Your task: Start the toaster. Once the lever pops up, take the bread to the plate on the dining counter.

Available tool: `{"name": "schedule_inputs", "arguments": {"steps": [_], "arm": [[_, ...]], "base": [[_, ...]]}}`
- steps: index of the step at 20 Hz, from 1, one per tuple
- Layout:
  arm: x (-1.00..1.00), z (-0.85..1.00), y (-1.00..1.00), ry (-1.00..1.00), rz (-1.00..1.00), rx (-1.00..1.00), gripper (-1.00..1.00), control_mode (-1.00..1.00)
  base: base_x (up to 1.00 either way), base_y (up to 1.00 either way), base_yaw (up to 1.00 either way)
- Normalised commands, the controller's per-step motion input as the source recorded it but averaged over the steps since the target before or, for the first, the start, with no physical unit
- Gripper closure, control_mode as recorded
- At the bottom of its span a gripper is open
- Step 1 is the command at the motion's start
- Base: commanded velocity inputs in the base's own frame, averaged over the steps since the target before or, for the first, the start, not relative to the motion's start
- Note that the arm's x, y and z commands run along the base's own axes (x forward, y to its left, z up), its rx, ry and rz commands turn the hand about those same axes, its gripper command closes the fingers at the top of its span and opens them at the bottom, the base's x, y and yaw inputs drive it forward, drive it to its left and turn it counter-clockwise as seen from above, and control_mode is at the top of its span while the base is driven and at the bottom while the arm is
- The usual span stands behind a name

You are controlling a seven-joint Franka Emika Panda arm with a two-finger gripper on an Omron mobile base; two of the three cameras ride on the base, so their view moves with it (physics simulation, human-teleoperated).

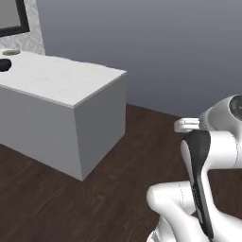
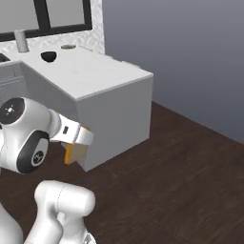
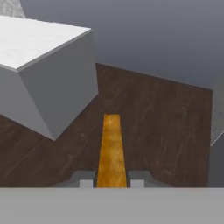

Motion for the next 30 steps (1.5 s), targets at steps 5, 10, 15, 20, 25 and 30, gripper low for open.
{"name": "schedule_inputs", "arguments": {"steps": [5,10,15,20,25,30], "arm": [[0.0,0.0,0.0,0.0,0.0,0.0,1.0,1.0],[0.0,0.0,0.0,0.0,0.0,0.0,1.0,1.0],[0.0,0.0,0.0,0.0,0.0,0.0,1.0,1.0],[0.0,0.0,0.0,0.0,0.0,0.0,1.0,1.0],[0.0,0.0,0.0,0.0,0.0,0.0,1.0,1.0],[0.0,0.0,0.0,0.0,0.0,0.0,1.0,1.0]], "base": [[1.0,-0.03,-0.15],[1.0,-0.17,-0.15],[1.0,-0.28,-0.17],[1.0,-0.4,-0.22],[1.0,-0.29,-0.22],[1.0,-0.02,-0.12]]}}
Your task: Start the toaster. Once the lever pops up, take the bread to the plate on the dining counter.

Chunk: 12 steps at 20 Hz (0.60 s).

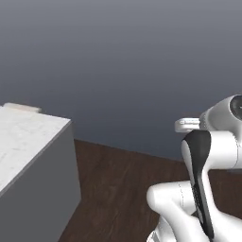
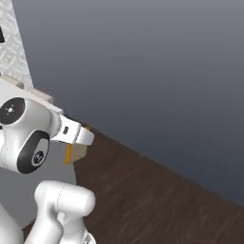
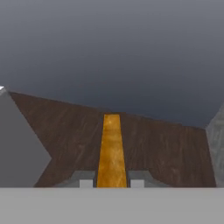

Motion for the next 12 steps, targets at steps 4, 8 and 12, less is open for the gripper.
{"name": "schedule_inputs", "arguments": {"steps": [4,8,12], "arm": [[0.0,0.0,0.0,0.0,0.0,0.0,1.0,1.0],[0.0,0.0,0.0,0.0,0.0,0.0,1.0,1.0],[0.0,0.0,0.0,0.0,0.0,0.0,1.0,1.0]], "base": [[1.0,0.0,0.01],[1.0,0.0,0.17],[1.0,0.0,0.35]]}}
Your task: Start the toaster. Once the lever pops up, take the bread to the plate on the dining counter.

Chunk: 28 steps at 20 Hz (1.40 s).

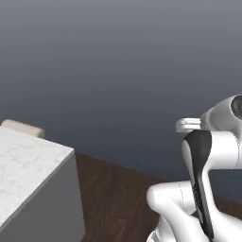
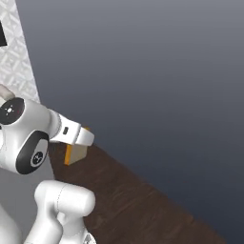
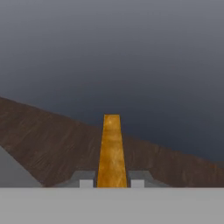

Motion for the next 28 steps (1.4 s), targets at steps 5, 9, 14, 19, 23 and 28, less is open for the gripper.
{"name": "schedule_inputs", "arguments": {"steps": [5,9,14,19,23,28], "arm": [[0.0,0.0,0.0,0.0,0.0,0.0,1.0,1.0],[0.0,0.0,0.0,0.0,0.0,0.0,1.0,1.0],[0.0,0.0,0.0,0.0,0.0,0.0,1.0,1.0],[0.0,0.0,0.0,0.0,0.0,0.0,1.0,1.0],[0.0,0.0,0.0,0.0,0.0,0.0,1.0,1.0],[0.0,0.0,0.0,0.0,0.0,0.0,1.0,1.0]], "base": [[1.0,-0.01,0.44],[1.0,-0.33,0.41],[1.0,-0.65,0.39],[0.97,-0.26,0.44],[1.0,0.01,0.56],[1.0,0.01,0.58]]}}
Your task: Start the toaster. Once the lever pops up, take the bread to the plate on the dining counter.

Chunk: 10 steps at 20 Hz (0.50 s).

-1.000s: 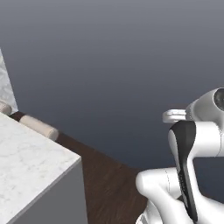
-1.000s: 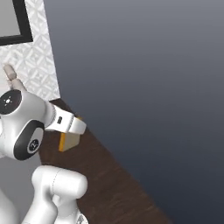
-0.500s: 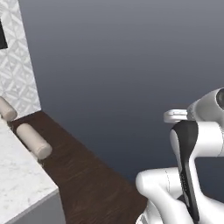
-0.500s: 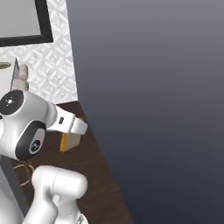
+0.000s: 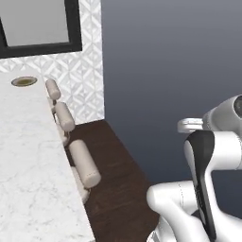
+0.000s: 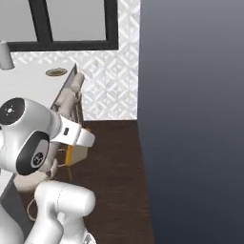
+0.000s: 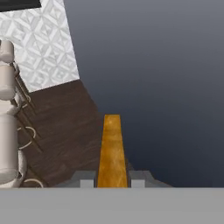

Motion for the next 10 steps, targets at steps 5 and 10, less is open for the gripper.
{"name": "schedule_inputs", "arguments": {"steps": [5,10], "arm": [[0.0,0.0,0.0,0.0,0.0,0.0,1.0,1.0],[0.0,0.0,0.0,0.0,0.0,0.0,1.0,1.0]], "base": [[1.0,-0.21,0.58],[1.0,-0.27,0.56]]}}
